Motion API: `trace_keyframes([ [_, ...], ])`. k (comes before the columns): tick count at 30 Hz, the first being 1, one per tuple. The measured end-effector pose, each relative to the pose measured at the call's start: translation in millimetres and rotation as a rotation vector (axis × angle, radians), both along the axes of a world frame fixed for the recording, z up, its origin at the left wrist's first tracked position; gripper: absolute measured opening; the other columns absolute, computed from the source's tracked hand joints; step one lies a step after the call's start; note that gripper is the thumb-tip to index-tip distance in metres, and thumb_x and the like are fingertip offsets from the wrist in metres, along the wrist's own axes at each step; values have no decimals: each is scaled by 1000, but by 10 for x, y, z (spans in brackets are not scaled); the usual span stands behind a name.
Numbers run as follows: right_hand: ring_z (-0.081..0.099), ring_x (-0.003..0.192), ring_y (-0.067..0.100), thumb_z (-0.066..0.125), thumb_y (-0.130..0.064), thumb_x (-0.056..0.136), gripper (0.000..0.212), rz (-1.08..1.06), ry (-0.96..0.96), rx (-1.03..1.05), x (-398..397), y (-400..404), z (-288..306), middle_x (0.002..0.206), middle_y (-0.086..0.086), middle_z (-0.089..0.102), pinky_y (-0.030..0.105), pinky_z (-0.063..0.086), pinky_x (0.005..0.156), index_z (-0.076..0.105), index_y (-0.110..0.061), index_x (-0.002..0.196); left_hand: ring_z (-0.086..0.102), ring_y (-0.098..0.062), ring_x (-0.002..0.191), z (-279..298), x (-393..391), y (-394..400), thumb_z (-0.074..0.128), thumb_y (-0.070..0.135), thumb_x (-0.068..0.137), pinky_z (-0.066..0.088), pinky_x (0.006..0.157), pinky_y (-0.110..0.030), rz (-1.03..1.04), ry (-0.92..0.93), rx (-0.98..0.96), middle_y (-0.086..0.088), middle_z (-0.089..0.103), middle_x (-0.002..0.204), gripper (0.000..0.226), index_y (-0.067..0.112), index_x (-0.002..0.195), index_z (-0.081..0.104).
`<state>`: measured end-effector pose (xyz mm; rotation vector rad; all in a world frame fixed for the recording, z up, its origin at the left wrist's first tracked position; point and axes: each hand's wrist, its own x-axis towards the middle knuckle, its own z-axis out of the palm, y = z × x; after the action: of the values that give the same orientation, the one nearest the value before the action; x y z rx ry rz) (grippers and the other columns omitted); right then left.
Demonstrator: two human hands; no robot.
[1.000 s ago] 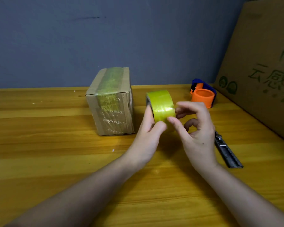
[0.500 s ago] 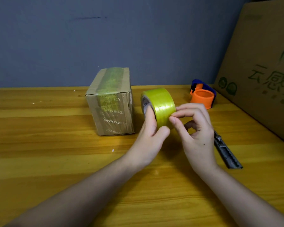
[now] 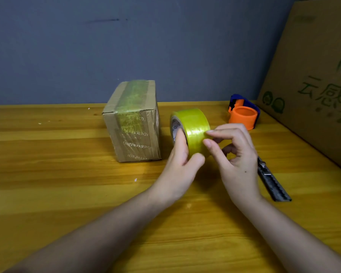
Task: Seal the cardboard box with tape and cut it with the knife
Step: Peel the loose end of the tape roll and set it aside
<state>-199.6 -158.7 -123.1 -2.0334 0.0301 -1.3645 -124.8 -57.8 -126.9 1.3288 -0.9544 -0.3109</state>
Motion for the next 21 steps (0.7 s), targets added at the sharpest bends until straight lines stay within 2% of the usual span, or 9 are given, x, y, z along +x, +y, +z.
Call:
trace_keyframes([
  [5, 54, 89, 5, 67, -9, 84, 6, 17, 28, 45, 16, 1, 3, 91, 1, 54, 28, 45, 61, 64, -13, 87, 47, -13, 122, -21, 6, 6, 46, 21, 71, 36, 109, -36, -14, -15, 28, 0, 51, 129, 58, 30, 128, 37],
  [9, 53, 86, 2, 68, -9, 83, 8, 11, 64, 19, 0, -19, 35, 91, 0, 53, 27, 45, 61, 62, -14, 84, 47, -8, 117, -19, 3, -6, 48, 21, 70, 36, 110, -37, -17, 44, 50, 0, 51, 127, 71, 13, 138, 31],
  [13, 59, 80, 6, 72, -18, 80, 24, -3, 73, 76, -16, -25, 71, 93, -3, 59, 35, 48, 57, 58, -23, 98, 44, -15, 130, -31, 3, -12, 49, 25, 66, 30, 114, -46, -3, 74, 74, -4, 48, 138, 78, 13, 141, 28],
  [16, 61, 76, 9, 72, -18, 81, 14, -12, 80, 33, -28, -40, 81, 92, -7, 60, 39, 47, 55, 64, -21, 92, 43, -19, 131, -59, 25, -13, 49, 24, 69, 30, 113, -50, 29, 37, 91, -5, 48, 138, 72, 17, 138, 31],
  [18, 62, 72, 11, 71, -16, 82, 11, -5, 82, 34, -30, -44, 92, 92, -10, 60, 35, 48, 53, 65, -22, 89, 43, -18, 131, -67, 49, -8, 48, 25, 70, 31, 113, -49, 37, 16, 98, -3, 48, 137, 68, 21, 137, 32],
  [21, 62, 67, 10, 68, -12, 83, 9, 9, 83, 42, -32, -41, 108, 91, -8, 60, 21, 46, 53, 65, -20, 87, 47, -14, 125, -56, 52, 2, 48, 25, 74, 35, 110, -45, 52, -37, 108, 0, 52, 130, 60, 21, 132, 36],
])
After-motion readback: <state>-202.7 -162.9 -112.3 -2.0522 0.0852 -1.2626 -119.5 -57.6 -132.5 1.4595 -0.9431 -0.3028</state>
